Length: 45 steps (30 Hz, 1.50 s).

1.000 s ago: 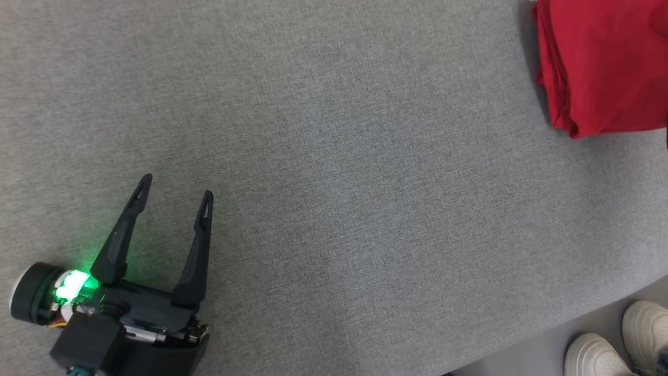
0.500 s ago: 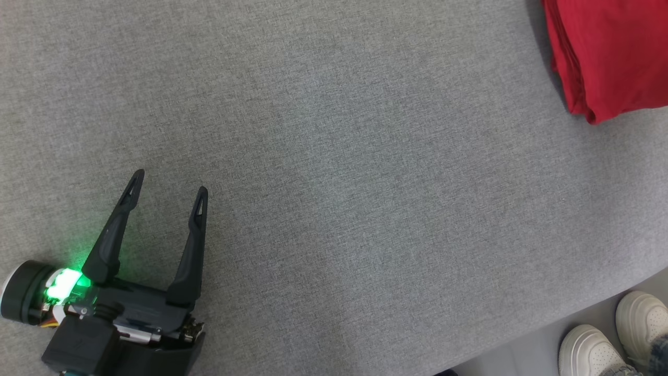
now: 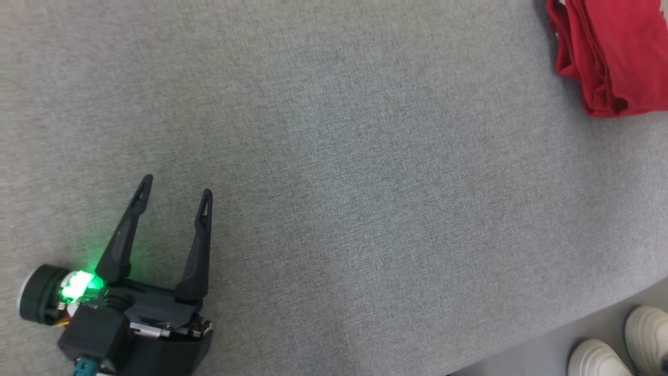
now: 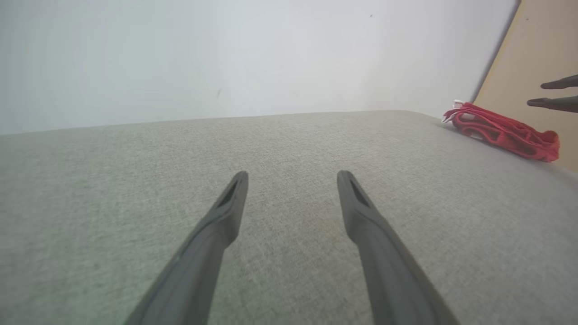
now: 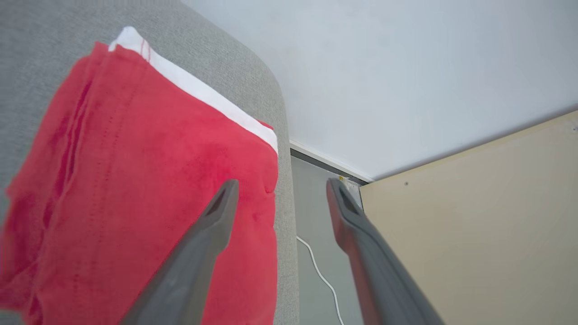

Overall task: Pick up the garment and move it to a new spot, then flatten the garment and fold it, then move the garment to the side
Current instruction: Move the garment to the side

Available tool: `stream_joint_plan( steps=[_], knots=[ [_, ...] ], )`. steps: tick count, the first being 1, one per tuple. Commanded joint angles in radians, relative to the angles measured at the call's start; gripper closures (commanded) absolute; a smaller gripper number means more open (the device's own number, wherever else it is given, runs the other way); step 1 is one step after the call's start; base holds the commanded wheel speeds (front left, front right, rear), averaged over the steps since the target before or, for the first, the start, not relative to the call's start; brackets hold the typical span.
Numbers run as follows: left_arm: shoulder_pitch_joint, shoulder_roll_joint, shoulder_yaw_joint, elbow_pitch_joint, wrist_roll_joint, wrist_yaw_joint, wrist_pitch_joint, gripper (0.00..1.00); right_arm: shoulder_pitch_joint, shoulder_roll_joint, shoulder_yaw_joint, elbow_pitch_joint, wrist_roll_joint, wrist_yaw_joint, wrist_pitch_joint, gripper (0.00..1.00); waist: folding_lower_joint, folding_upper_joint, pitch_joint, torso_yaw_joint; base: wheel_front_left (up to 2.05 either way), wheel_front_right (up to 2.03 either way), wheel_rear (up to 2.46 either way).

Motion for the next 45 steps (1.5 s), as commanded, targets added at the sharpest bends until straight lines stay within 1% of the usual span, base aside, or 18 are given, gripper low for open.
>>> stream_joint_plan(
  steps=[1, 3, 5, 9, 12, 14, 17, 20, 23, 28, 34, 45],
  knots=[
    [0.014, -0.014, -0.008, 0.040, -0.011, 0.004, 0.003, 0.00, 0.028, 0.003, 0.000, -0.007, 0.006, -0.003, -0.015, 0.00, -0.0001, -0.0002, -0.043, 0.027, 0.00, 0.00, 0.00],
    [0.016, -0.027, -0.005, 0.048, -0.017, 0.009, 0.001, 0.00, 0.060, 0.007, 0.016, -0.028, 0.017, -0.003, -0.033, 0.00, -0.0001, -0.0002, -0.076, 0.045, 0.00, 0.00, 0.00],
    [0.023, -0.038, 0.012, 0.055, -0.022, 0.021, 0.000, 0.00, 0.093, 0.005, 0.011, -0.055, 0.041, -0.003, -0.054, 0.00, -0.0001, -0.0002, -0.115, 0.065, 0.00, 0.00, 0.00],
    [0.055, -0.067, 0.063, 0.069, -0.035, 0.049, -0.001, 0.00, 0.180, 0.021, -0.017, -0.140, 0.120, -0.003, -0.092, 0.00, -0.0001, -0.0002, -0.197, 0.099, 0.00, 0.00, 0.00],
    [0.095, -0.086, 0.105, 0.086, -0.042, 0.055, -0.001, 0.00, 0.261, 0.053, -0.054, -0.210, 0.211, -0.003, -0.116, 0.00, -0.0001, -0.0002, -0.262, 0.120, 0.00, 0.00, 0.00],
    [0.120, -0.101, 0.137, 0.094, -0.052, 0.057, -0.002, 0.00, 0.316, 0.080, -0.067, -0.262, 0.268, -0.003, -0.122, 0.00, -0.0001, -0.0002, -0.303, 0.130, 0.00, 0.00, 0.00],
    [0.166, -0.126, 0.174, 0.105, -0.062, 0.054, -0.002, 0.00, 0.403, 0.111, -0.068, -0.324, 0.312, -0.003, -0.123, 0.00, -0.0001, -0.0002, -0.365, 0.143, 0.00, 0.00, 0.00],
    [0.207, -0.146, 0.210, 0.121, -0.075, 0.044, -0.002, 0.00, 0.477, 0.140, -0.037, -0.374, 0.338, -0.003, -0.113, 0.00, -0.0001, -0.0002, -0.420, 0.153, 0.00, 0.00, 0.00],
    [0.237, -0.163, 0.234, 0.136, -0.078, 0.042, -0.002, 0.00, 0.530, 0.155, 0.001, -0.412, 0.358, -0.003, -0.108, 0.00, -0.0001, -0.0002, -0.464, 0.161, 0.00, 0.00, 0.00],
    [0.263, -0.177, 0.244, 0.148, -0.076, 0.042, -0.002, 0.00, 0.585, 0.170, 0.029, -0.440, 0.381, -0.003, -0.114, 0.00, -0.0001, -0.0002, -0.515, 0.178, 0.00, 0.00, 0.00],
    [0.299, -0.185, 0.252, 0.164, -0.084, 0.057, -0.002, 0.00, 0.667, 0.207, 0.032, -0.472, 0.408, -0.003, -0.121, 0.00, -0.0001, -0.0002, -0.572, 0.196, 0.00, 0.00, 0.00],
    [0.348, -0.186, 0.237, 0.226, -0.131, 0.096, -0.002, 0.00, 0.769, 0.259, 0.013, -0.446, 0.409, -0.003, -0.153, 0.00, -0.0001, -0.0002, -0.622, 0.202, 0.00, 0.00, 0.00]
  ],
)
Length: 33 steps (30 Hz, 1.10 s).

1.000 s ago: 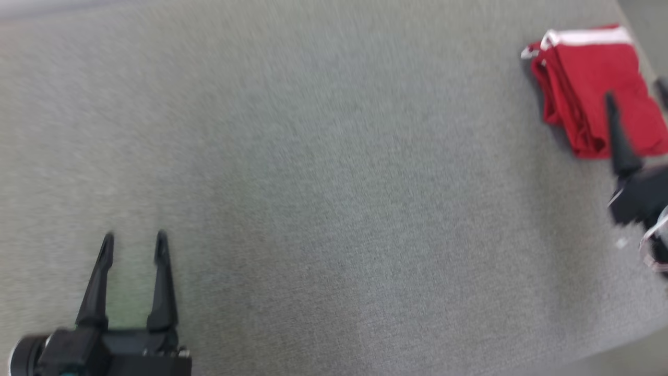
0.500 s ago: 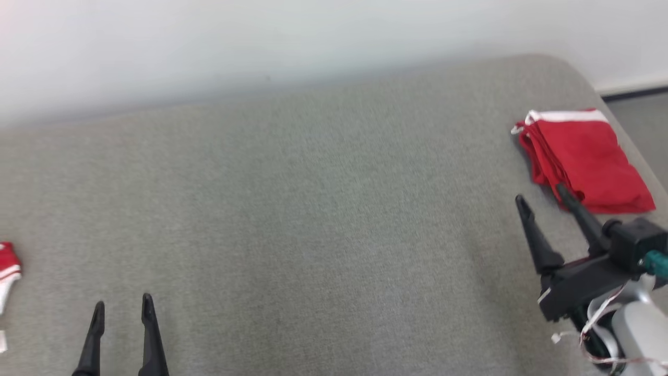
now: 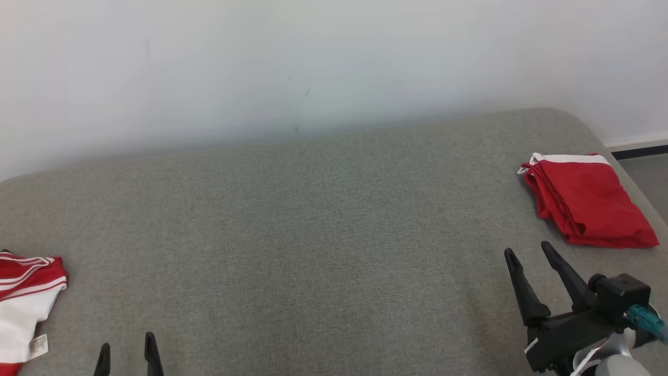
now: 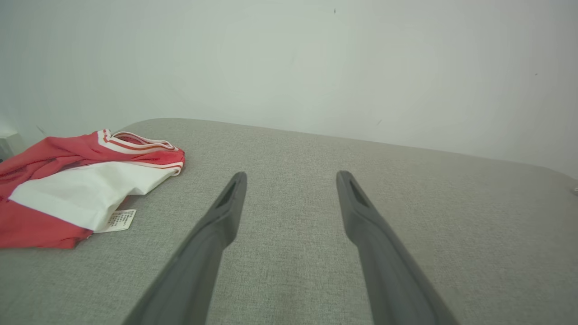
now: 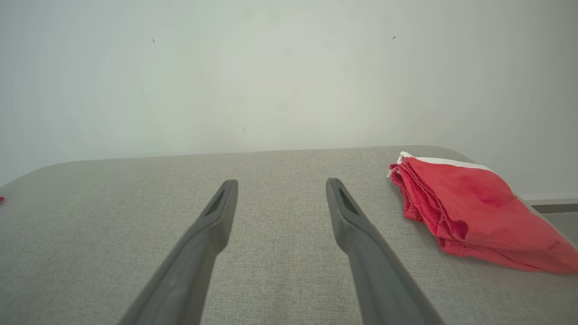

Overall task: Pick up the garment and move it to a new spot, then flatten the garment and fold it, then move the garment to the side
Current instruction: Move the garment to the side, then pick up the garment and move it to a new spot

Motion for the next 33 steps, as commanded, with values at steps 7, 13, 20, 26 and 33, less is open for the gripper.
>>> stream_joint_plan(
  steps=[7, 13, 20, 26, 33],
  knots=[
    [0.032, -0.001, 0.019, 0.033, 0.004, -0.026, -0.003, 0.00, 0.063, 0.036, -0.034, 0.029, -0.009, -0.003, -0.026, 0.00, 0.0002, 0.0001, -0.025, 0.013, 0.00, 0.00, 0.00],
    [0.040, -0.001, 0.028, 0.049, 0.020, -0.045, -0.003, 0.00, 0.095, 0.059, -0.045, 0.039, -0.011, -0.003, -0.036, 0.00, 0.0002, 0.0001, -0.036, 0.017, 0.00, 0.00, 0.00],
    [0.033, -0.001, 0.028, 0.050, 0.021, -0.060, -0.003, 0.00, 0.100, 0.065, -0.046, 0.033, -0.011, -0.003, -0.036, 0.00, 0.0002, 0.0001, -0.036, 0.020, 0.00, 0.00, 0.00],
    [0.028, -0.001, 0.030, 0.050, 0.025, -0.064, -0.003, 0.00, 0.101, 0.066, -0.048, 0.029, -0.013, -0.003, -0.035, 0.00, 0.0002, 0.0001, -0.036, 0.024, 0.00, 0.00, 0.00],
    [0.022, -0.002, 0.035, 0.049, 0.034, -0.070, -0.003, 0.00, 0.111, 0.072, -0.052, 0.027, -0.012, -0.003, -0.033, 0.00, 0.0002, 0.0001, -0.034, 0.038, 0.00, 0.00, 0.00]
  ],
)
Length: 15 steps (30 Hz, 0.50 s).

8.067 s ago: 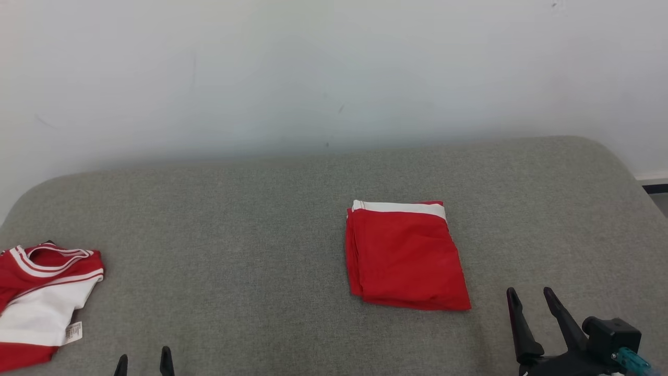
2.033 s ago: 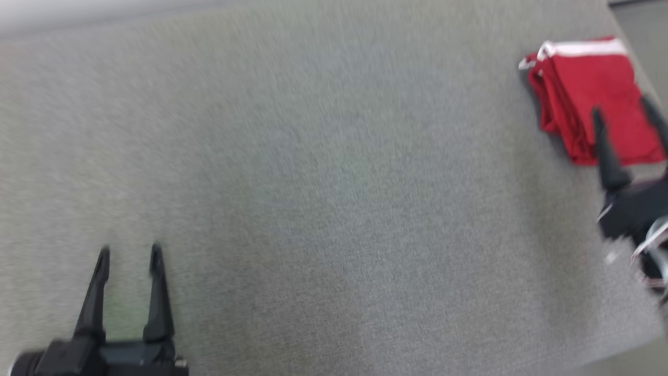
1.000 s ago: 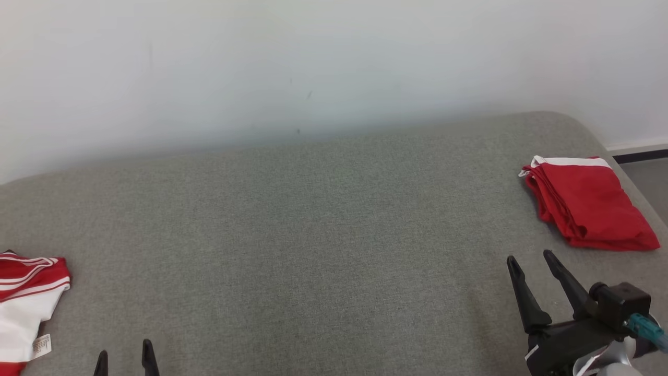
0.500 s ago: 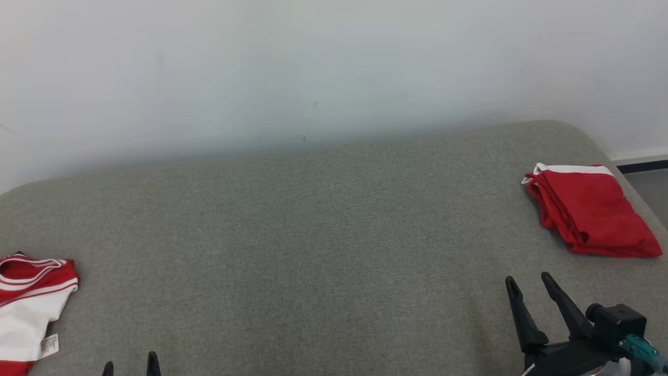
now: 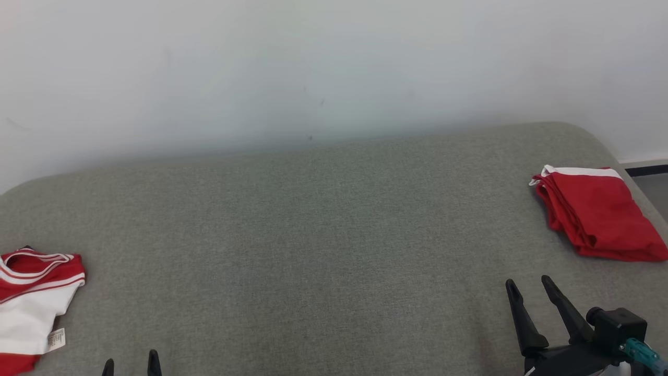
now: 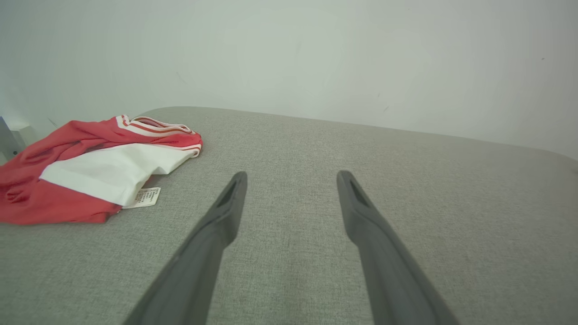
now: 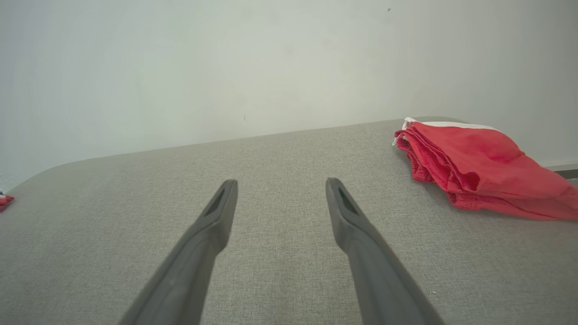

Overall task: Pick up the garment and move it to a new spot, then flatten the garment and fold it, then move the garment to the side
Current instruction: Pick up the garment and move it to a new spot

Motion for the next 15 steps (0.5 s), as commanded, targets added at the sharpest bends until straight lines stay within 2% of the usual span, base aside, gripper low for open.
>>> stream_joint_plan(
  steps=[1, 7, 15],
  knots=[
    [-0.008, -0.001, 0.002, 0.000, 0.009, -0.001, -0.003, 0.00, 0.011, 0.004, -0.002, -0.001, -0.003, -0.003, -0.001, 0.00, 0.0000, 0.0000, 0.000, 0.006, 0.00, 0.00, 0.00],
    [-0.011, -0.001, 0.007, 0.004, 0.020, -0.007, -0.003, 0.00, 0.007, 0.001, 0.004, -0.009, -0.006, -0.003, 0.002, 0.00, 0.0000, 0.0000, -0.002, 0.056, 0.00, 0.00, 0.00],
    [-0.012, -0.001, 0.028, 0.014, 0.042, -0.017, -0.003, 0.00, 0.012, 0.007, 0.015, -0.015, -0.007, -0.003, 0.006, 0.00, 0.0000, 0.0000, -0.014, 0.183, 0.00, 0.00, 0.00]
  ],
)
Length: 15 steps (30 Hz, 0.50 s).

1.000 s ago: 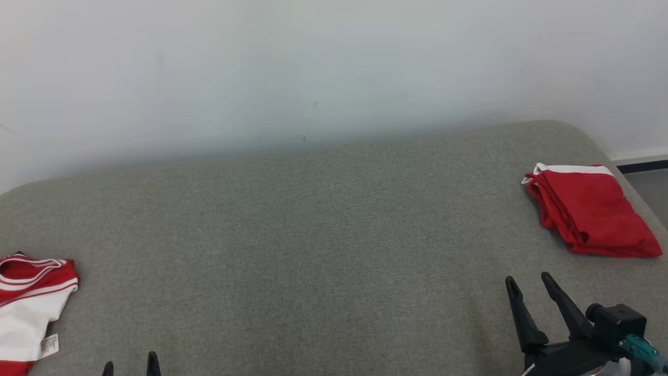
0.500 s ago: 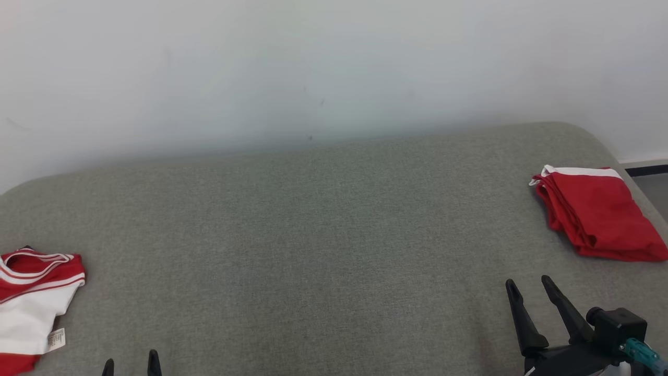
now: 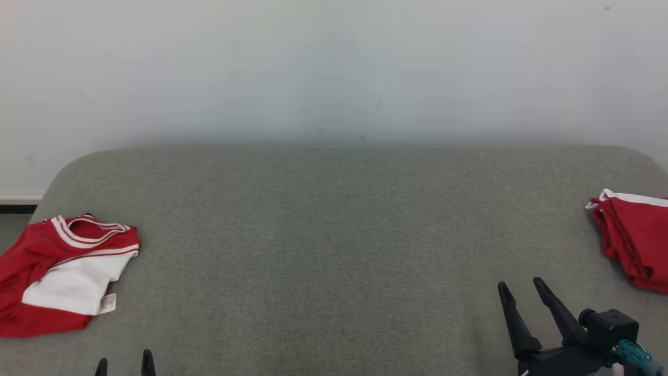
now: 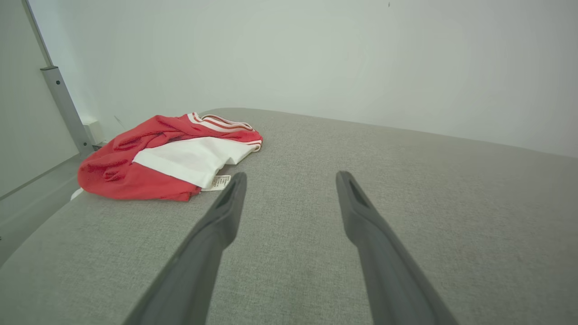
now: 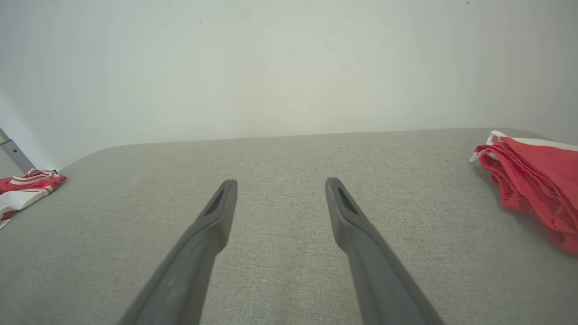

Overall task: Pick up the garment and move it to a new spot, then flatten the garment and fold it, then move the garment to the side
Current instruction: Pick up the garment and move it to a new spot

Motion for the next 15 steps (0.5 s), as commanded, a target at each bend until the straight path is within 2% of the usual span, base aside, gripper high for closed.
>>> stream_joint_plan(
  steps=[1, 15],
  knots=[
    [0.002, -0.001, 0.009, 0.002, 0.007, -0.001, -0.003, 0.00, 0.006, 0.006, 0.005, 0.000, 0.000, -0.003, 0.000, 0.00, 0.0000, 0.0000, -0.010, 0.079, 0.00, 0.00, 0.00],
    [0.036, -0.001, 0.046, -0.003, 0.039, -0.013, -0.003, 0.00, -0.004, 0.040, 0.068, 0.027, 0.010, -0.003, -0.013, 0.00, 0.0000, 0.0000, -0.031, 0.289, 0.00, 0.00, 0.00]
  ],
)
